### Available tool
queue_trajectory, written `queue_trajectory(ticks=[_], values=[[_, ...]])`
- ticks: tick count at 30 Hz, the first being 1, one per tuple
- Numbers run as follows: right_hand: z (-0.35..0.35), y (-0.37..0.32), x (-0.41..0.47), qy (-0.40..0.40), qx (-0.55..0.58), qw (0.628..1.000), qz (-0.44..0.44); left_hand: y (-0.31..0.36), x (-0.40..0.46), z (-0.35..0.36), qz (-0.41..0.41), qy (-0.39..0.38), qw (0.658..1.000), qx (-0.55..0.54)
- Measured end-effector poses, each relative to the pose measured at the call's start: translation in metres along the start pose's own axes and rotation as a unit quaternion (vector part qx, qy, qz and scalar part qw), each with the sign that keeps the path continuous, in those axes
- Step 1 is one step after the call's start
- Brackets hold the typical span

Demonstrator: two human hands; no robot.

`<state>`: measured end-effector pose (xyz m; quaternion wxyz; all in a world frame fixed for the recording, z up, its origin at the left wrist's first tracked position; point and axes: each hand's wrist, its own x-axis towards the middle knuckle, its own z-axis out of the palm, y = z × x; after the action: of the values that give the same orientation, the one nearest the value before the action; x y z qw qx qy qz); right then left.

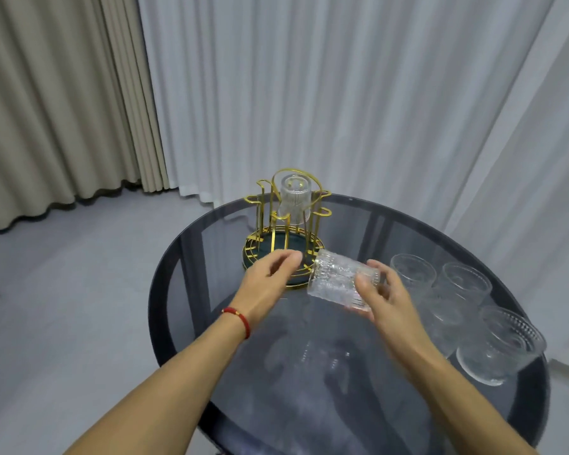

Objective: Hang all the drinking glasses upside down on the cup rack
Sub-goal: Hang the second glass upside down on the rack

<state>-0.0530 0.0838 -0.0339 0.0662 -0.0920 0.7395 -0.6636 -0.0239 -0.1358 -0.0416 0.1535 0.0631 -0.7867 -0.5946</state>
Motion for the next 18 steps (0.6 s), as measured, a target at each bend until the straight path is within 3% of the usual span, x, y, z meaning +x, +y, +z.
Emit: queue_trajectory(ticks=[2,4,12,18], values=[[-0.008,-0.009,0.005,0.066,-0.103,0.99,-0.068,-0.022,0.011,-0.011,0.057,0.052,0.973,0.22],[-0.015,-0.025,0.012,0.103,-0.117,0.98,-0.124,-0.041,0.02,-0.014,0.076,0.028,0.94,0.333],[0.018,-0.139,0.07,0.073,-0.112,0.953,-0.272,-0.054,0.041,0.006,0.136,0.035,0.924,0.356],[0.096,-0.192,0.147,-0.001,-0.243,0.924,-0.296,-0.057,0.042,0.019,0.109,0.023,0.913,0.392]])
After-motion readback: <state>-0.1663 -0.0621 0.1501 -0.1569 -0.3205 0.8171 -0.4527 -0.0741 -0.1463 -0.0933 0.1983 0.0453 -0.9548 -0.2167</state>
